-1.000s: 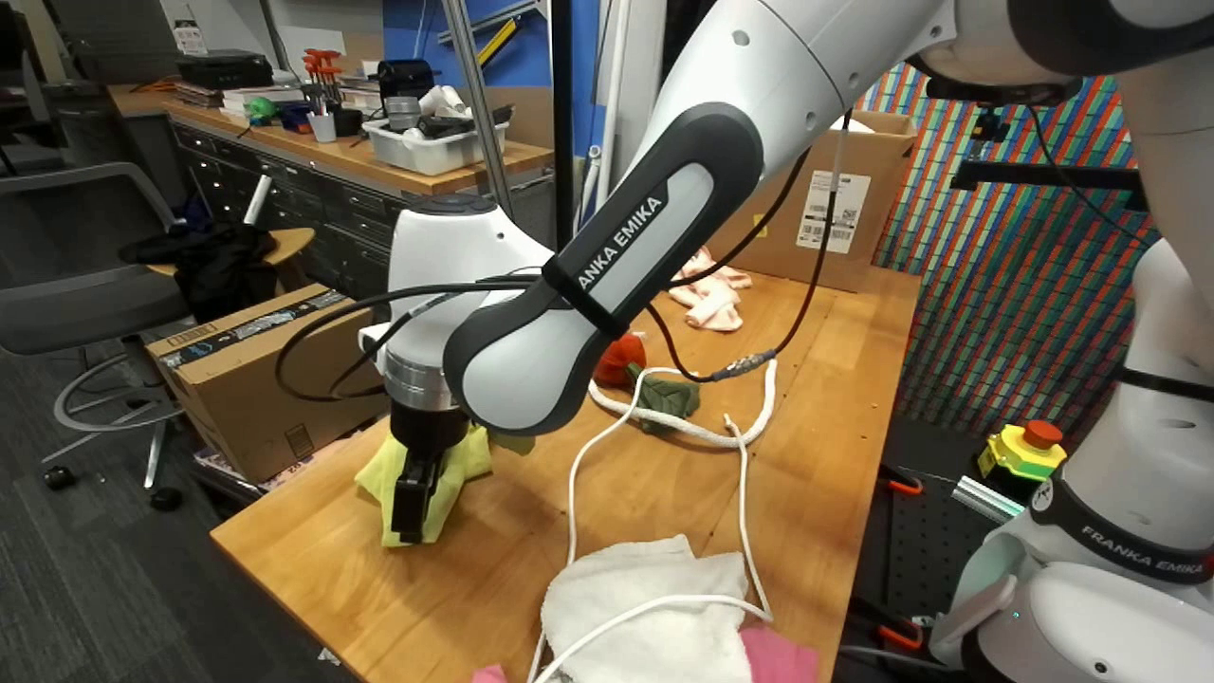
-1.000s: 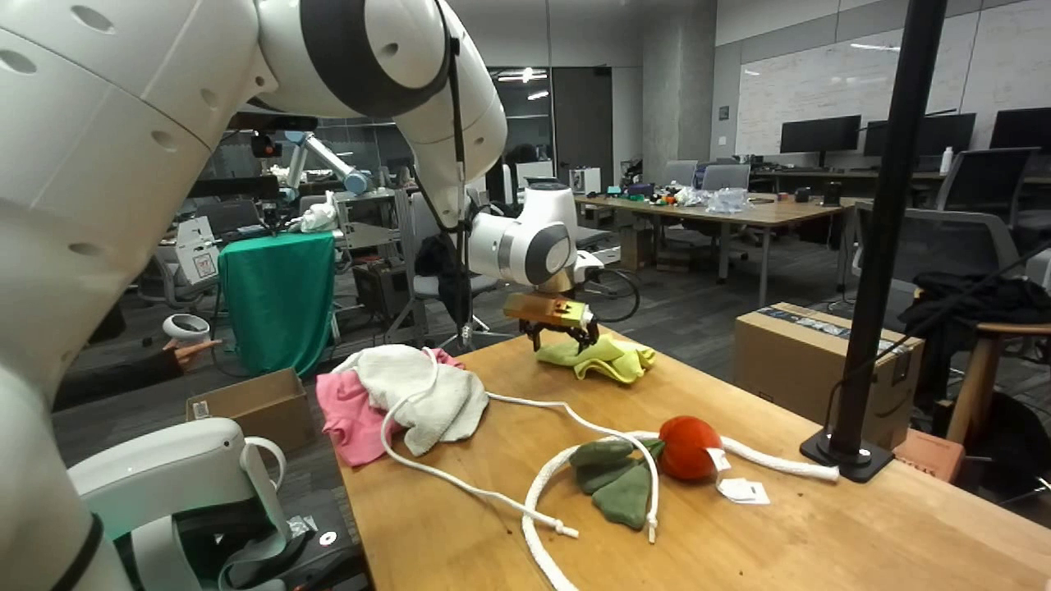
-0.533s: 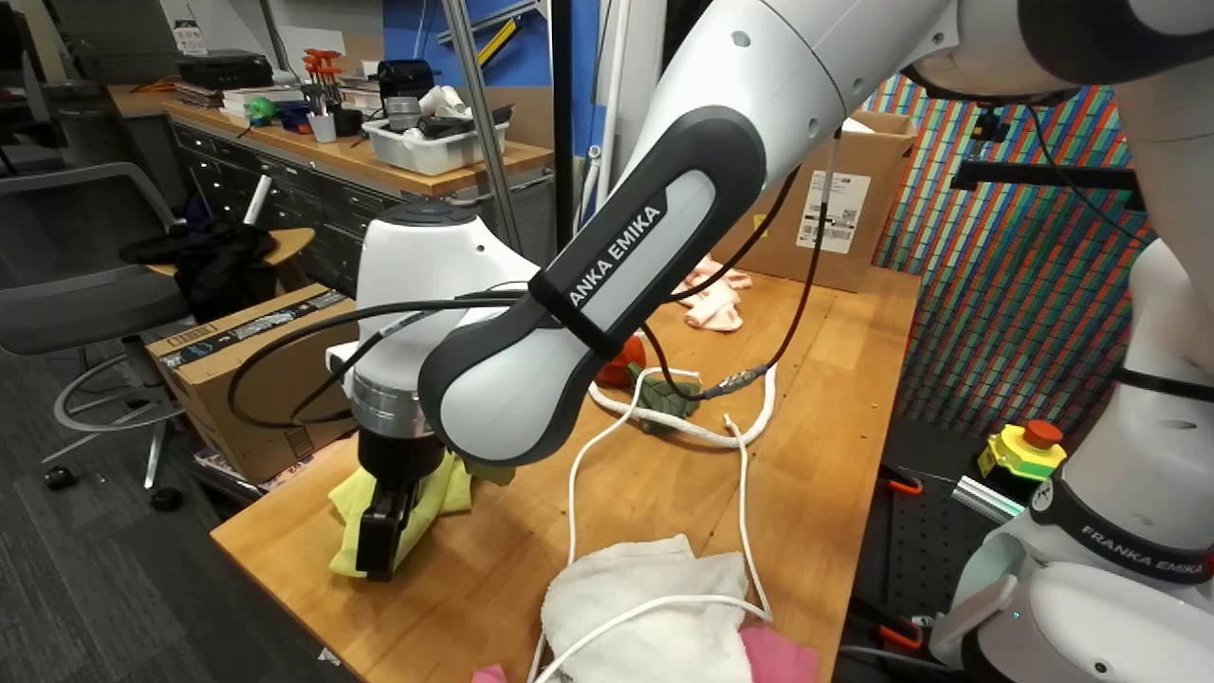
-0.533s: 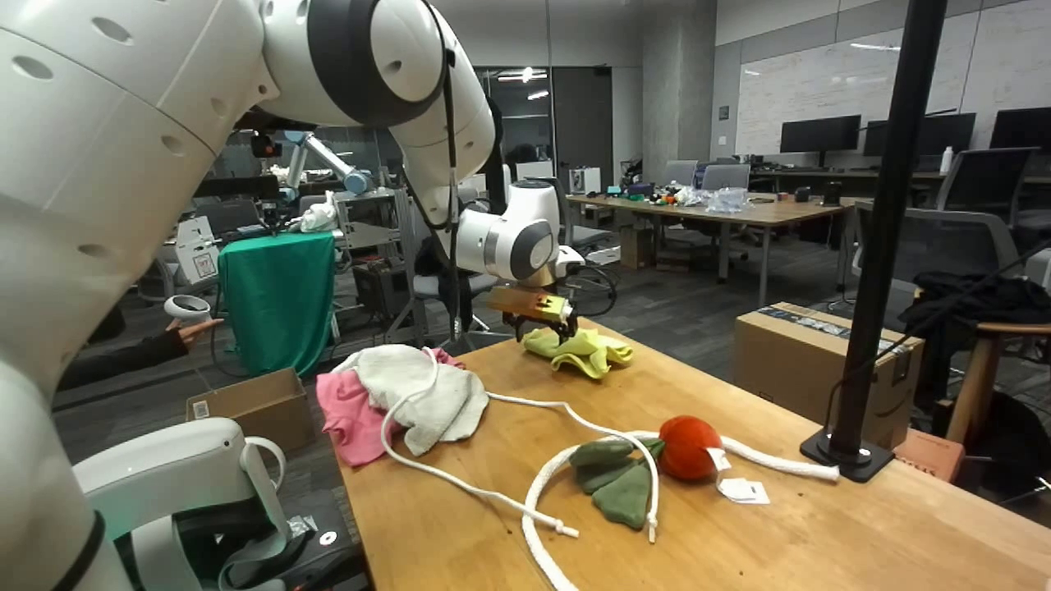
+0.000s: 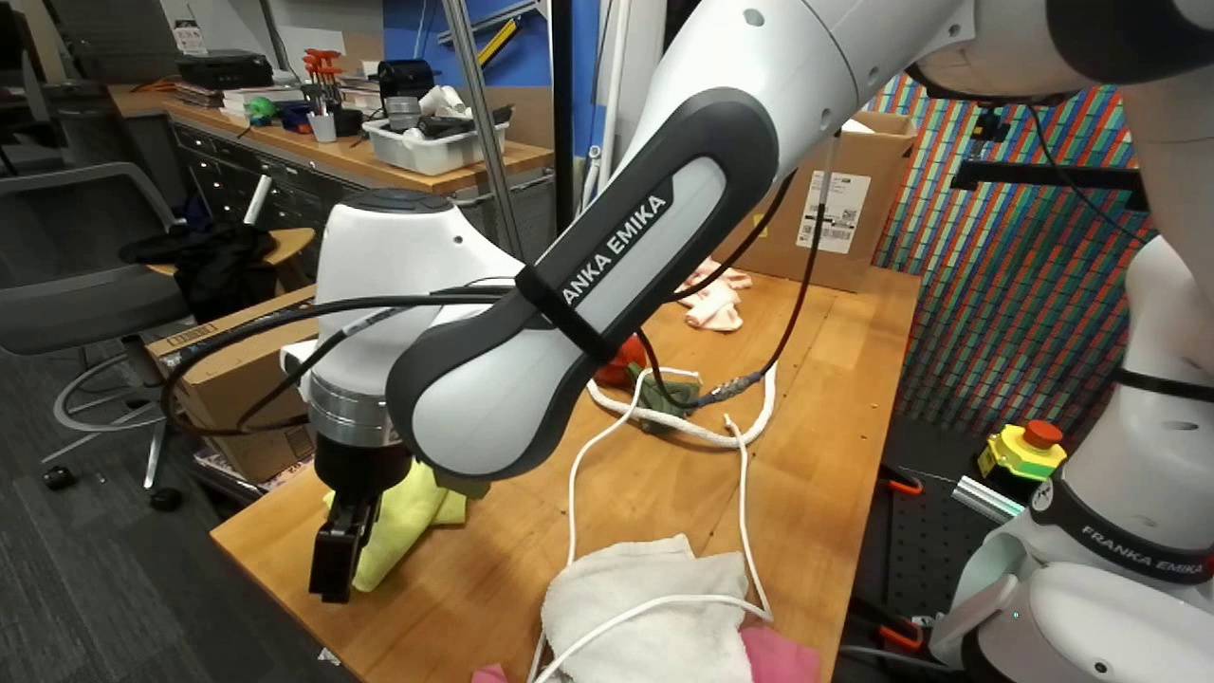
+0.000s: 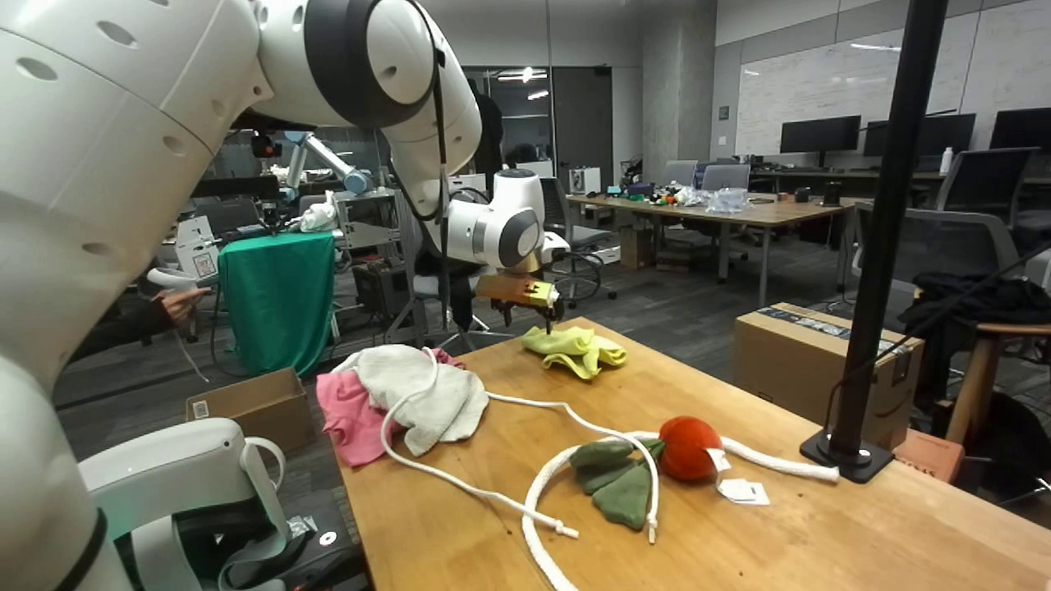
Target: Separate all the items on the table.
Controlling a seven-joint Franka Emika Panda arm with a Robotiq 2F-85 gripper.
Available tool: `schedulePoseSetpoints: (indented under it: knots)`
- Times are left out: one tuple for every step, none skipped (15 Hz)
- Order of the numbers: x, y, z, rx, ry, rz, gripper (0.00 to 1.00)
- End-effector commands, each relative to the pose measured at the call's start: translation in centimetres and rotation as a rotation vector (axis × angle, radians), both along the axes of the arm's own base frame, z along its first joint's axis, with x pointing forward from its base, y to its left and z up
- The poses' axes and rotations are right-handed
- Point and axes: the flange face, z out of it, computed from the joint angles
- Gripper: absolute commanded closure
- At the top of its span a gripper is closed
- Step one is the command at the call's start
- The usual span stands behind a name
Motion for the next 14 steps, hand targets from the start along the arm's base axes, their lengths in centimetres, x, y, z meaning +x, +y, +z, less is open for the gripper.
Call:
schedulePoseSetpoints:
  knots:
    - [0.8,-0.4,4.2,-0.027,-0.089,0.004,0.00]
    - [0.9,-1.2,5.3,-0.046,-0.114,0.004,0.00]
    - [1.1,-1.9,6.3,-0.060,-0.132,0.000,0.00]
    - [1.3,-3.0,7.2,-0.073,-0.149,-0.010,0.00]
    - [1.4,-4.5,8.4,-0.090,-0.164,-0.027,0.00]
    - [1.6,-5.7,9.2,-0.104,-0.175,-0.044,0.00]
    - [1.6,-7.4,10.2,-0.120,-0.175,-0.067,0.00]
    - [1.6,-8.7,10.9,-0.133,-0.182,-0.086,0.00]
    - [1.3,-10.4,11.6,-0.154,-0.181,-0.110,0.00]
    - [1.1,-12.1,12.3,-0.177,-0.180,-0.136,0.00]
    - [0.6,-13.8,12.7,-0.199,-0.169,-0.154,0.00]
    - [0.3,-15.4,13.1,-0.221,-0.157,-0.180,0.00]
    - [0.0,-17.2,13.3,-0.240,-0.162,-0.210,0.00]
    - [-0.3,-18.9,13.5,-0.256,-0.149,-0.237,0.00]
